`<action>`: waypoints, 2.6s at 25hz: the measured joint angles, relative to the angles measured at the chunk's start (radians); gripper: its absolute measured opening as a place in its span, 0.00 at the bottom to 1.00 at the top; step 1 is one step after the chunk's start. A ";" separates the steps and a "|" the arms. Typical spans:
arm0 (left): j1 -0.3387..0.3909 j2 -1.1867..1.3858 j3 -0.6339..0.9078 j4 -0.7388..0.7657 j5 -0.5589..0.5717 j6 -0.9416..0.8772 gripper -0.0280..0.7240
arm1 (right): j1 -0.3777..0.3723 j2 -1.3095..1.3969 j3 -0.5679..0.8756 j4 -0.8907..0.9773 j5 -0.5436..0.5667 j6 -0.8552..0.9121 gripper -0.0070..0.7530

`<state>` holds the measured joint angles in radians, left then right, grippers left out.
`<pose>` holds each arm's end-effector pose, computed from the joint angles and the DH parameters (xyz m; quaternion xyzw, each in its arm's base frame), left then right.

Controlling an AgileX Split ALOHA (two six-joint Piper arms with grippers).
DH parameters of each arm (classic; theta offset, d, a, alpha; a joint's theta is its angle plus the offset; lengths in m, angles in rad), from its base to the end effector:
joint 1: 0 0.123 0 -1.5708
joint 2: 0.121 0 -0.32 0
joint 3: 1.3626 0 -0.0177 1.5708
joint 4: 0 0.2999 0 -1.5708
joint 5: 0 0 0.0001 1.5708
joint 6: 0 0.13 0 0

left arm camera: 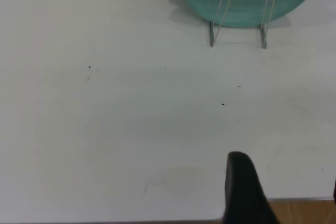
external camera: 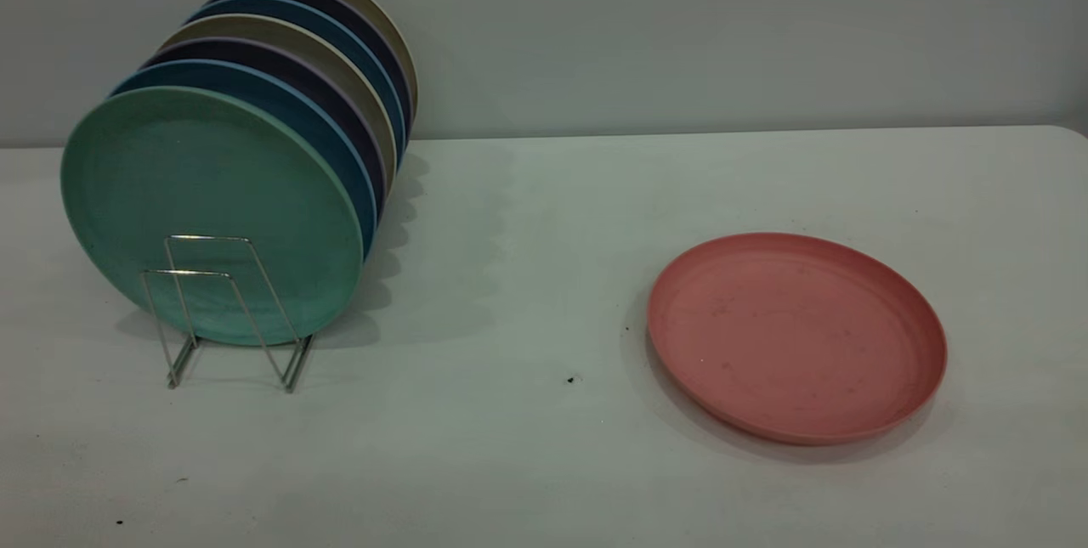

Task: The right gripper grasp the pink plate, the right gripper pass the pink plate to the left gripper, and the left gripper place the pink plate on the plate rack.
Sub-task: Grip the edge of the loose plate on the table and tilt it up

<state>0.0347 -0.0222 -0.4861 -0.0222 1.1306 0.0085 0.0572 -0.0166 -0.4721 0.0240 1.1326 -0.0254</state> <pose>0.0317 -0.0015 0.2711 -0.0105 0.8688 -0.0004 0.4951 0.0337 0.0048 0.2658 -0.0369 0.8733 0.0197 0.4853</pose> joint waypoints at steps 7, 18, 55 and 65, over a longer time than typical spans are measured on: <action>0.000 0.000 0.000 0.000 0.000 0.000 0.63 | 0.000 0.000 0.000 0.000 0.000 0.000 0.59; 0.000 0.000 0.000 0.000 0.000 0.000 0.63 | 0.000 0.000 0.000 0.000 0.000 0.000 0.59; 0.000 0.587 -0.211 0.046 -0.181 0.039 0.83 | 0.000 0.432 -0.049 0.064 -0.299 -0.023 0.75; 0.000 1.040 -0.369 -0.261 -0.373 0.309 0.82 | 0.000 0.916 -0.136 0.165 -0.539 -0.097 0.76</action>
<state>0.0347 1.0175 -0.8556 -0.2835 0.7577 0.3173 0.0572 0.8999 -0.6085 0.1893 0.5935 -0.1228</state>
